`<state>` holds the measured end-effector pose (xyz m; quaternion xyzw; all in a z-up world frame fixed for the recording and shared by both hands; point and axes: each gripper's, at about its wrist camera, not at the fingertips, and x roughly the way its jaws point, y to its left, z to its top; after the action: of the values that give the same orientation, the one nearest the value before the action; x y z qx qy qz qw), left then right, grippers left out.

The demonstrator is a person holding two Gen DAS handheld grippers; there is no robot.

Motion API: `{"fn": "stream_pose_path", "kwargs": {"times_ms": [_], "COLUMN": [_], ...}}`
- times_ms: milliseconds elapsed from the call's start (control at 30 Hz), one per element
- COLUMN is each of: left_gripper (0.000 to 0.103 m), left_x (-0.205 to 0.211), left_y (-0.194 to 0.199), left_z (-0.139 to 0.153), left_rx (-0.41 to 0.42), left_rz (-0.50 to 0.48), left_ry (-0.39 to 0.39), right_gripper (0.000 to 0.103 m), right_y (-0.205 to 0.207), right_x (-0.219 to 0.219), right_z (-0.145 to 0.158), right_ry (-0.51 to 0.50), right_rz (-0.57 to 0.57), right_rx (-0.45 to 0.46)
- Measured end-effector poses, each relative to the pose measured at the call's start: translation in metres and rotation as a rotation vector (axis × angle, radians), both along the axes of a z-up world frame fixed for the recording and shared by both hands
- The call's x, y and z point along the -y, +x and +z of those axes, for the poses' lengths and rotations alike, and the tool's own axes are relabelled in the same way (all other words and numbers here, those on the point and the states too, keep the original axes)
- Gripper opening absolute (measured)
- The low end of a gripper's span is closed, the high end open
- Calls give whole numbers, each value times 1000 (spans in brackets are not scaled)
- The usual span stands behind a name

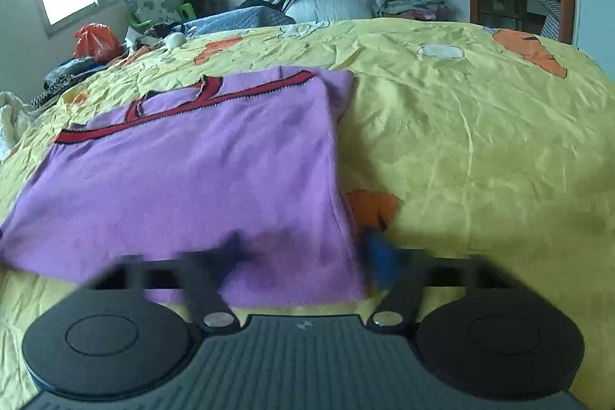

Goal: Fold small clothes

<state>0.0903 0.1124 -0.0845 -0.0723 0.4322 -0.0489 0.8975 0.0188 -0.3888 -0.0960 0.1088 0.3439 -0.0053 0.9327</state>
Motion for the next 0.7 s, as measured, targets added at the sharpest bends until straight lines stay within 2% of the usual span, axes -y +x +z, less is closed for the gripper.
{"fn": "stream_pose_path", "kwargs": {"times_ms": [33,100,167,200,333,400,433,467,500,533,700], "left_gripper": [102,101,98,97,86,57,31,16,8,4,4], "left_x": [3,8,9,10,6,3,3,2,0,-4,-21], "left_y": [2,9,14,16,29,34,37,39,42,43,44], "left_z": [0,1,2,3,8,12,13,14,14,13,11], "left_rx": [-12,-33,-67,-82,-140,-149,-163,-182,-190,-199,-213], "left_rz": [-4,-22,-7,-7,1,7,1,5,1,-1,-16], "left_ry": [15,26,29,24,-45,-65,-66,-74,-94,-127,-222], "right_gripper": [33,33,35,37,39,38,34,28,22,8,5], "right_y": [0,-1,-3,-3,-2,1,1,1,1,2,3], "right_x": [3,12,25,30,44,49,49,48,48,48,48], "right_z": [-1,-1,-2,-4,-7,-9,-9,-9,-9,-10,-8], "right_ry": [15,72,192,250,352,403,397,385,371,358,343], "right_rz": [-3,-6,-5,-3,18,27,28,30,32,22,26], "right_rx": [1,-1,4,3,-9,-16,-16,-18,-21,-30,-20]}}
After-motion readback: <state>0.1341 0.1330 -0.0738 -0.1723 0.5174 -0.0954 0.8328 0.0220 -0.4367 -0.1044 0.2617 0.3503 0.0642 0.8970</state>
